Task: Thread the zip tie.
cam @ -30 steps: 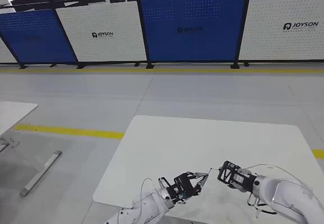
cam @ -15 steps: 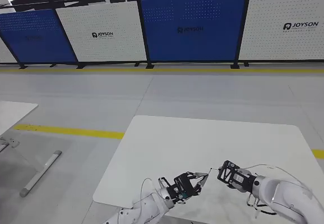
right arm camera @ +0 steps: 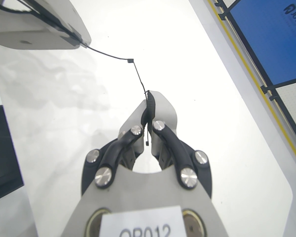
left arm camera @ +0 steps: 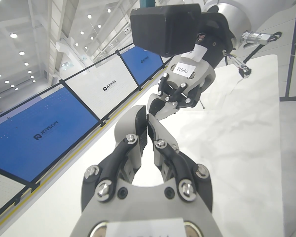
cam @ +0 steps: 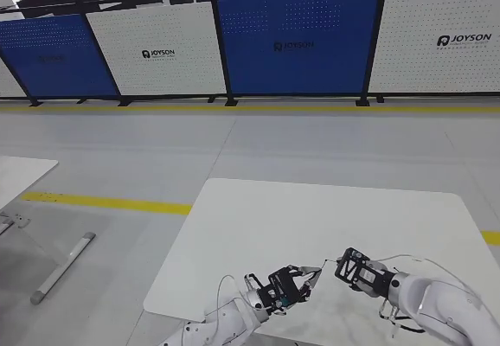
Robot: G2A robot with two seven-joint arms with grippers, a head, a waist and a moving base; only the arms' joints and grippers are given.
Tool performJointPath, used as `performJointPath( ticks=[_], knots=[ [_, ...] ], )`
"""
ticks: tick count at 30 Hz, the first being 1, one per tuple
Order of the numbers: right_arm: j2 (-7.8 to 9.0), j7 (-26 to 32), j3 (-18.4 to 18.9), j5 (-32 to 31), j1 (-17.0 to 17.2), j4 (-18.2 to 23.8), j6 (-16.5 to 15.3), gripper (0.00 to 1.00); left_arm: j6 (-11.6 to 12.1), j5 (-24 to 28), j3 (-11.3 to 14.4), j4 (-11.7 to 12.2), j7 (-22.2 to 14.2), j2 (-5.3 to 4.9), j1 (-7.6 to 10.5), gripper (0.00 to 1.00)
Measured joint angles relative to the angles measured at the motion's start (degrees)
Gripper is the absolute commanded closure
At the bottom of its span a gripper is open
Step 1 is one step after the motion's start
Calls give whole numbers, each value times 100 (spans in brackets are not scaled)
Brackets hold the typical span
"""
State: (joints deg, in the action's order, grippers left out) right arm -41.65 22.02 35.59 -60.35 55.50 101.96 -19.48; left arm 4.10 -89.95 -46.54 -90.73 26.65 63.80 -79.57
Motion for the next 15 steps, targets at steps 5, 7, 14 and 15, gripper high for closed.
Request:
performJointPath(
  ticks=[5, 7, 14, 15],
  knots=[
    [-1, 3, 75, -42, 91, 26, 0, 100, 0, 0, 0, 0, 0, 0, 0, 100],
    [-1, 6, 93, -52, 121, 26, 0, 100, 0, 0, 0, 0, 0, 0, 0, 100],
    [12, -46, 148, -63, 189, 41, 0, 100, 0, 0, 0, 0, 0, 0, 0, 100],
    [15, -48, 156, -67, 196, 50, 0, 100, 0, 0, 0, 0, 0, 0, 0, 100]
  ],
)
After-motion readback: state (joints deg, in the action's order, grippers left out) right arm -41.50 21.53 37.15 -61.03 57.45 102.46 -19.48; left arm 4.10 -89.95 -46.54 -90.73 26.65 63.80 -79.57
